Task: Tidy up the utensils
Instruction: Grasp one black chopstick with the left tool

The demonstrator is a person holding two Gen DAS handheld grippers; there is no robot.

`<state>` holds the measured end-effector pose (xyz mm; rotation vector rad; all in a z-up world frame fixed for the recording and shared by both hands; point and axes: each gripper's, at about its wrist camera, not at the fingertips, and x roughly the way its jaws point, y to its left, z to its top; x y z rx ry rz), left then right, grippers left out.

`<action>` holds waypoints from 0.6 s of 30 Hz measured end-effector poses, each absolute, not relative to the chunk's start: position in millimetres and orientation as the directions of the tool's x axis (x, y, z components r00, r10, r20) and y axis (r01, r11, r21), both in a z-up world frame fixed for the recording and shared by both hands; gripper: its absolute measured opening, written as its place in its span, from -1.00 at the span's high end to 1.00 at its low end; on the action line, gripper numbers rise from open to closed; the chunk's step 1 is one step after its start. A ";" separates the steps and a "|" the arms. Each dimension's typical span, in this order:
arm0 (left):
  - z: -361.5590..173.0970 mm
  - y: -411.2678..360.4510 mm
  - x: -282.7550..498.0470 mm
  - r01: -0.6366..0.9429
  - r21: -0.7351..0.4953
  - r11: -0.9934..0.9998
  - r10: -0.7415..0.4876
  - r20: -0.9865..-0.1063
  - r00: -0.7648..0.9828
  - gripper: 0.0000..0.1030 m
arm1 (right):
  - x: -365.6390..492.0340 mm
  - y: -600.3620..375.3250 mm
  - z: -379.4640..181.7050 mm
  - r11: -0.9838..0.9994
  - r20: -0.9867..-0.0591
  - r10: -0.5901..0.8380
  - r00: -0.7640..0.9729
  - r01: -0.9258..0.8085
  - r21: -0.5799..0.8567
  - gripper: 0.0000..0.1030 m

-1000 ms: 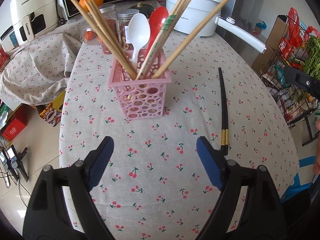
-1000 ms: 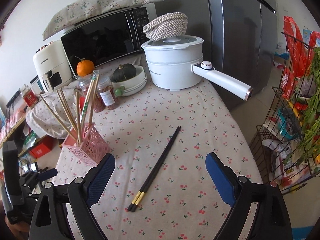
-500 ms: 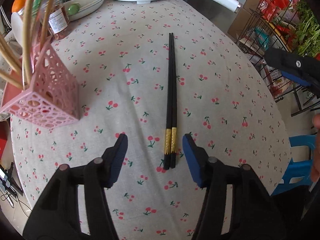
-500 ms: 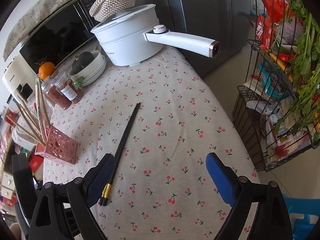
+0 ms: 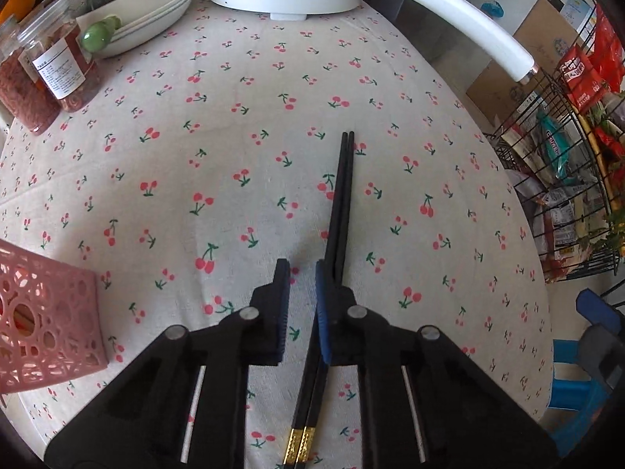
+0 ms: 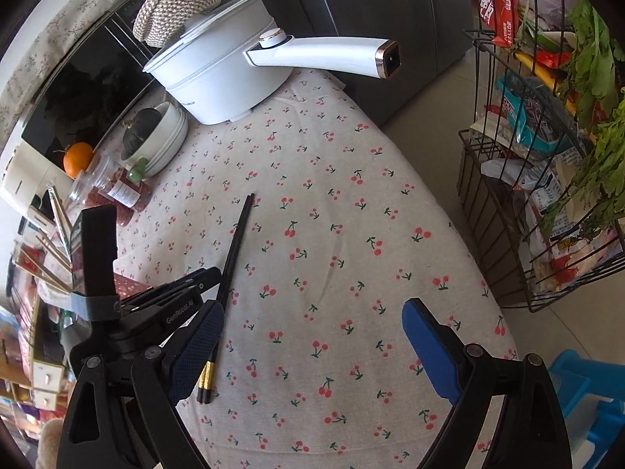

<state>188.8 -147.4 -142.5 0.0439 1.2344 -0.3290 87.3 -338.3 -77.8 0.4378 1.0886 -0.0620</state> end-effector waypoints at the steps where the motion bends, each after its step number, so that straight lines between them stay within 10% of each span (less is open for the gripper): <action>1: -142.8 -149.0 190.3 0.269 -0.144 0.952 -0.223 -0.930 0.292 0.76 | 87.4 -339.6 -77.7 0.910 -0.865 0.167 0.472 0.264 0.320 -0.82; 18: -143.7 -174.2 195.6 0.303 -0.129 0.944 -0.218 -0.934 0.284 0.76 | 85.9 -348.3 -76.4 0.880 -0.852 0.207 0.480 0.289 0.376 -0.82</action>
